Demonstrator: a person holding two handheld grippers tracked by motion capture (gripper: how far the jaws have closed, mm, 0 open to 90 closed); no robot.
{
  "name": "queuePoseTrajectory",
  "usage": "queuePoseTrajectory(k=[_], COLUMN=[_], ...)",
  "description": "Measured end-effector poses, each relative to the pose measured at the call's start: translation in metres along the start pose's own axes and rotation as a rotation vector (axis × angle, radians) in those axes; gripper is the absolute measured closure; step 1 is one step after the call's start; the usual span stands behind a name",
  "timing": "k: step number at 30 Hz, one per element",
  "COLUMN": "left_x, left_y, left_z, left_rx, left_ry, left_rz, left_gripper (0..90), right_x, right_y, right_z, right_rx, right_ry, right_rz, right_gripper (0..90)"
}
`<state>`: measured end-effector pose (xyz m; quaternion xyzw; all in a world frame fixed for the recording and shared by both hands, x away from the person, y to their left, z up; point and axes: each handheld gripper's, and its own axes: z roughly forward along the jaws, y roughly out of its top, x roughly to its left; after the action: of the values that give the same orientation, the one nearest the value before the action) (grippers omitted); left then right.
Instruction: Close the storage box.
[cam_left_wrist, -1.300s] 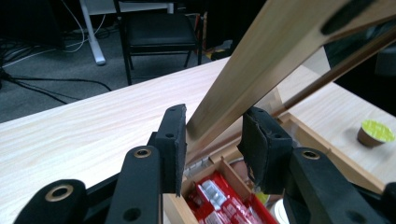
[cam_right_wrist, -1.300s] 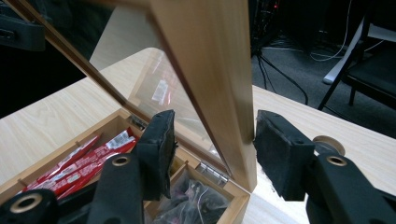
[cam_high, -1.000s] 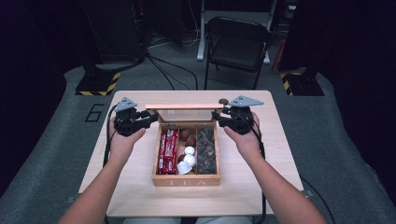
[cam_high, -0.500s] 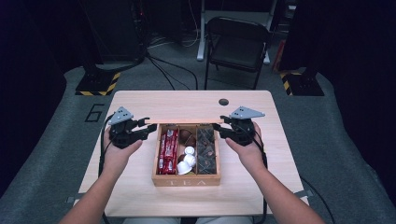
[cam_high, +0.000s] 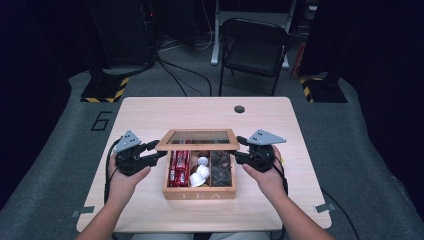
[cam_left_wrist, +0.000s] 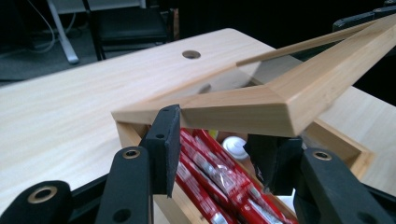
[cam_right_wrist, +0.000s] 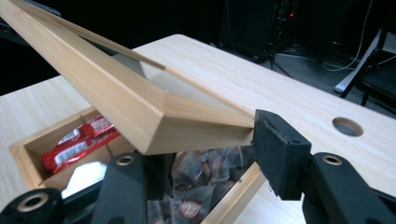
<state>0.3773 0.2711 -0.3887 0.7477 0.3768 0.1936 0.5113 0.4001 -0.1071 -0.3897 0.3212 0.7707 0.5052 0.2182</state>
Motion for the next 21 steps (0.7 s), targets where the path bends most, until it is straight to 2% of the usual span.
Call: queuePoseTrajectory(k=[2, 6, 13, 17, 21], left_x=[-0.001, -0.005, -0.007, -0.008, -0.009], left_y=[-0.005, -0.013, -0.024, -0.029, -0.035], left_z=[0.0, -0.001, -0.001, -0.002, -0.001], left_rx=[0.004, 0.009, 0.025, 0.038, 0.046], left_ry=[-0.002, 0.002, -0.008, -0.014, -0.016], left_rz=[0.0, -0.006, -0.011, -0.003, -0.006], left_gripper=[54.8, 54.9, 54.9, 54.9, 54.9], right_x=[0.001, 0.002, 0.007, 0.009, 0.011], right_y=[-0.004, -0.013, -0.022, -0.027, -0.033], right_z=[-0.001, -0.002, -0.002, -0.002, -0.003], right_rx=[0.001, 0.01, 0.026, 0.031, 0.04], right_ry=[0.003, 0.02, 0.011, 0.002, 0.013], right_rz=[0.001, 0.032, 0.003, -0.004, 0.004], right_gripper=[49.2, 48.8, 48.8, 48.8, 48.8])
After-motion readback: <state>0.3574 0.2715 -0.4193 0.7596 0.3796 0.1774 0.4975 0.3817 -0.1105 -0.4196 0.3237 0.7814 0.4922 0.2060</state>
